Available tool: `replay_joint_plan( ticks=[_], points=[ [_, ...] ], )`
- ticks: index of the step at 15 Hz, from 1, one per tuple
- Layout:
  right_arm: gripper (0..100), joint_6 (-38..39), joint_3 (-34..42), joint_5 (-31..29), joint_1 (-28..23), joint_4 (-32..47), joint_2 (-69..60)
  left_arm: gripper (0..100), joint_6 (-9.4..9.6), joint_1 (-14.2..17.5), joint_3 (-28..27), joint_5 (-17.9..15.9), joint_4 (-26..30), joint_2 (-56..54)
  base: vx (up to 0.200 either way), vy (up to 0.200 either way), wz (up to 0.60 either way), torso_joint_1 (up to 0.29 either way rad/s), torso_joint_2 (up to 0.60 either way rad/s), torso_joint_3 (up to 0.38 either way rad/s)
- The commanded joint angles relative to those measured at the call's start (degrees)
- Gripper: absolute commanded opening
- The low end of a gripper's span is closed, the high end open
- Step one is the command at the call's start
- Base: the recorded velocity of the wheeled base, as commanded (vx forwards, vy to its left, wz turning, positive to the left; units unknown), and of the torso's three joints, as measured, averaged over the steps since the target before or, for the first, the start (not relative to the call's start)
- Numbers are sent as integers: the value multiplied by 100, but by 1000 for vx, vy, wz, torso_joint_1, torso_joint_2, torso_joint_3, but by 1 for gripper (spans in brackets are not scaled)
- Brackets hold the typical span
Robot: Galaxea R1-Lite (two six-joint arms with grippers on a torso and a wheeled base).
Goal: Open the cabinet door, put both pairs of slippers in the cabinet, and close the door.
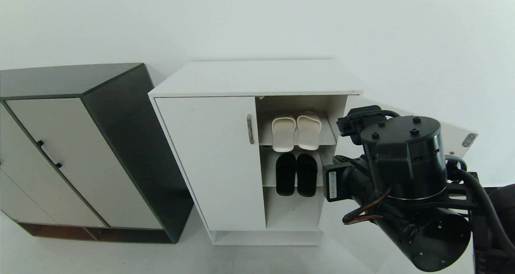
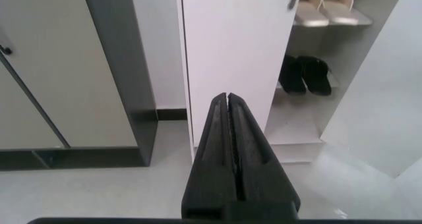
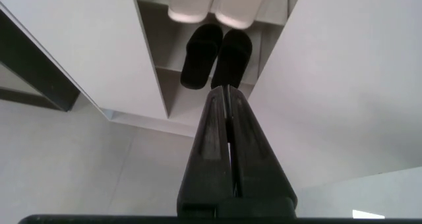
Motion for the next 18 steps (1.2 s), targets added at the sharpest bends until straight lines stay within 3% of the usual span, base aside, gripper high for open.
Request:
replay_joint_plan(
  ticks=[1, 12, 18],
  points=[
    [0, -1, -2, 2, 3, -3, -3, 0, -3, -2, 0, 1, 0, -1, 0, 0, 0, 188, -496, -315],
    [0, -10, 7, 11, 3, 6, 5, 0, -3, -2, 0, 1, 0, -1, 0, 0, 0, 221, -533, -315],
    [0, -63, 121, 81, 3, -3, 5, 0, -3, -2, 0, -8, 0, -1, 0, 0, 0, 51, -111, -67]
  ],
)
